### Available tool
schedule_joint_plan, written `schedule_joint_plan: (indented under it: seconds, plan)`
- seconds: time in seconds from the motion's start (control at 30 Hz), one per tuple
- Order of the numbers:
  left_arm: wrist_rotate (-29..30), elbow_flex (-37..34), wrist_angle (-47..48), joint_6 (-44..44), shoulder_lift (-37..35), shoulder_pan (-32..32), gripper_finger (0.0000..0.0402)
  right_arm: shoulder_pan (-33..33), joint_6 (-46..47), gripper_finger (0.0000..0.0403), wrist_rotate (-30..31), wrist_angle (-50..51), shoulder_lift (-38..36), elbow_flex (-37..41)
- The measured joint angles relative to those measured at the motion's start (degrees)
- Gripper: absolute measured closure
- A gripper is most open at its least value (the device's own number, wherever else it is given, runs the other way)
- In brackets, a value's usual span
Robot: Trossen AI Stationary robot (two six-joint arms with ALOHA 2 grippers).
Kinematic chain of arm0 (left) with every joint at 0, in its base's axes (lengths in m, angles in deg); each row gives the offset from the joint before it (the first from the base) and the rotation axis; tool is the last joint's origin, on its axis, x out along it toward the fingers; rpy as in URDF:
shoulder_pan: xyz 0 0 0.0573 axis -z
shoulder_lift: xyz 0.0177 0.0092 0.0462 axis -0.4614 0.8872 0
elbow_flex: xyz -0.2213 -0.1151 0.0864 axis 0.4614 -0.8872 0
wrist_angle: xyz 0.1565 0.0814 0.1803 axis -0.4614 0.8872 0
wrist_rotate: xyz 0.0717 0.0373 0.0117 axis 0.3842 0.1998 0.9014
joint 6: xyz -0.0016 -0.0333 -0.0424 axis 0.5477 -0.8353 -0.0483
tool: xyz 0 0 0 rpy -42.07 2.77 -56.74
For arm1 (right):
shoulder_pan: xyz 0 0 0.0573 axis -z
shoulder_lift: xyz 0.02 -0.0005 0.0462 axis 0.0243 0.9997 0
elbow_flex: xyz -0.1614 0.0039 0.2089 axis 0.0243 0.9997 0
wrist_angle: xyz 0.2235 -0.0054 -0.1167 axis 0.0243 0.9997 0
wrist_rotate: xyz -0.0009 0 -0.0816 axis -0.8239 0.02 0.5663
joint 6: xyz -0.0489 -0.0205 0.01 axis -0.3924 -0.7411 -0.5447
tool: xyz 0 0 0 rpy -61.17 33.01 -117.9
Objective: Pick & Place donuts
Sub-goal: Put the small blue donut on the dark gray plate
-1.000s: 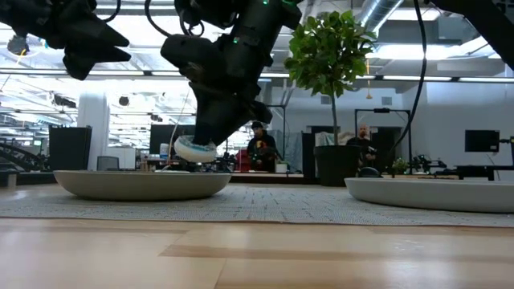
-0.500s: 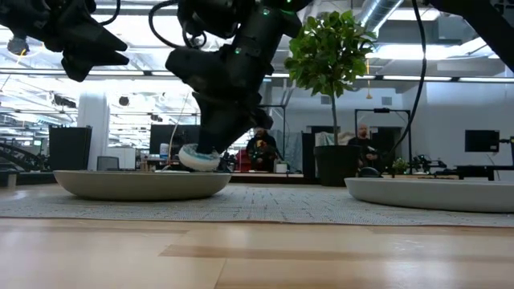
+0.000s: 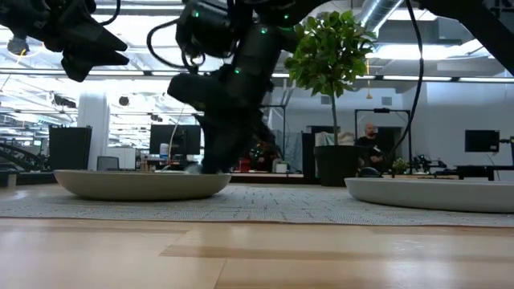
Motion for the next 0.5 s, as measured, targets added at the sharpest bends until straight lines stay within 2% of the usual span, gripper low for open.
schedule_joint_plan:
  seconds: [0.07,0.33,0.5]
  plan:
    - [0.00,0.00,-0.01,0.00,0.02,0.00,0.0260,-0.06,0.02,0.0344,-1.67,-1.96,0.56,-0.33]
    - [0.00,0.00,0.00,0.02,0.01,0.00,0.0260,-0.34,0.04,0.0344,-2.08,-3.36,0.93,-0.26]
    - [0.00,0.00,0.00,0.02,0.01,0.00,0.0260,0.36,0.09,0.0324,-4.66,-3.54,0.74,-0.27]
